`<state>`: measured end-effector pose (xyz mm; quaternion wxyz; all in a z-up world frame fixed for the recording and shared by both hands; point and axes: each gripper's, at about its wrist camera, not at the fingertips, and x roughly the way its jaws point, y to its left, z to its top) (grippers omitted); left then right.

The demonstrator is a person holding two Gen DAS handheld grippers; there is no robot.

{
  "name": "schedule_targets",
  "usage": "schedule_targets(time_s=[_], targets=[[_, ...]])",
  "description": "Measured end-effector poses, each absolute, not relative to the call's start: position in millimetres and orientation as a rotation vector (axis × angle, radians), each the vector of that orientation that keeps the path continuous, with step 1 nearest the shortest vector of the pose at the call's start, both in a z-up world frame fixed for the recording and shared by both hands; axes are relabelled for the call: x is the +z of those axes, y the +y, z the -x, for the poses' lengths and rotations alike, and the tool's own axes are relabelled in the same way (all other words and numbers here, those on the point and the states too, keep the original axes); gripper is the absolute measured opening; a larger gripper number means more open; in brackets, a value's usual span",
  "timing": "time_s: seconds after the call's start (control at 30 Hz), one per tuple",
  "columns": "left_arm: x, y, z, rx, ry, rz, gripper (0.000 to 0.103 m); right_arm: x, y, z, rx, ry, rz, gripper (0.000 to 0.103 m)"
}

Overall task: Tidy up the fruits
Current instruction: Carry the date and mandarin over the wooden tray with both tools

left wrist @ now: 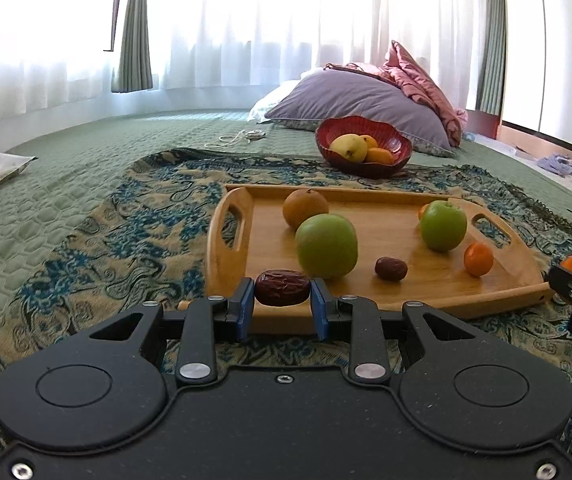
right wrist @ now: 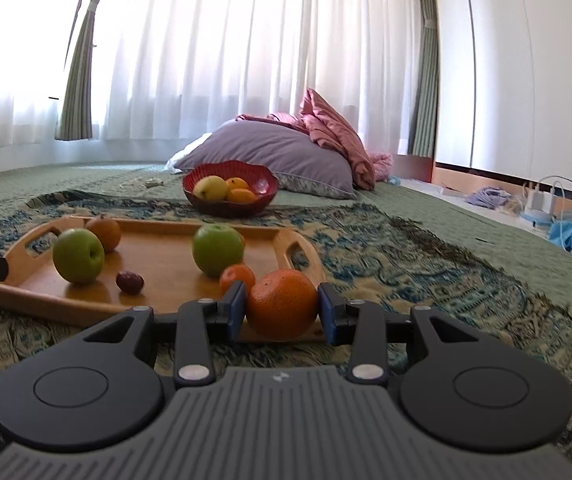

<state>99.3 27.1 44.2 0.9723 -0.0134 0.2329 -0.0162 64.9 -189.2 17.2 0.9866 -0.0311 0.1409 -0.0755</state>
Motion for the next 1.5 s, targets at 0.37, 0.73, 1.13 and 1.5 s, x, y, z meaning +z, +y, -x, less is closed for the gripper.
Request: schedule_targets(time_s=[0.37, 0.73, 1.13, 1.5], targets=[[53.2, 11.4, -116.8, -0.075, 0.457, 0.014, 0.029, 24.5, -172.7, -88.0, -0.089, 0.267, 0.060, 0.044], [65.7, 4.8, -148.0, -0.106, 0.450, 0.015, 0.029, 30.6, -156.6, -121.5, -0.033, 0.263, 0.067, 0.044], [76.1, 5.3, -196.3, -0.141, 0.466, 0.029, 0.029, 33.9, -146.2, -161.5, 0.014, 0.280, 0.051, 0.044], [73.8, 6.2, -238.8, -0.161, 0.522, 0.034, 0.029, 26.4, -141.7, -191.5, 0.044, 0.316, 0.063, 0.044]])
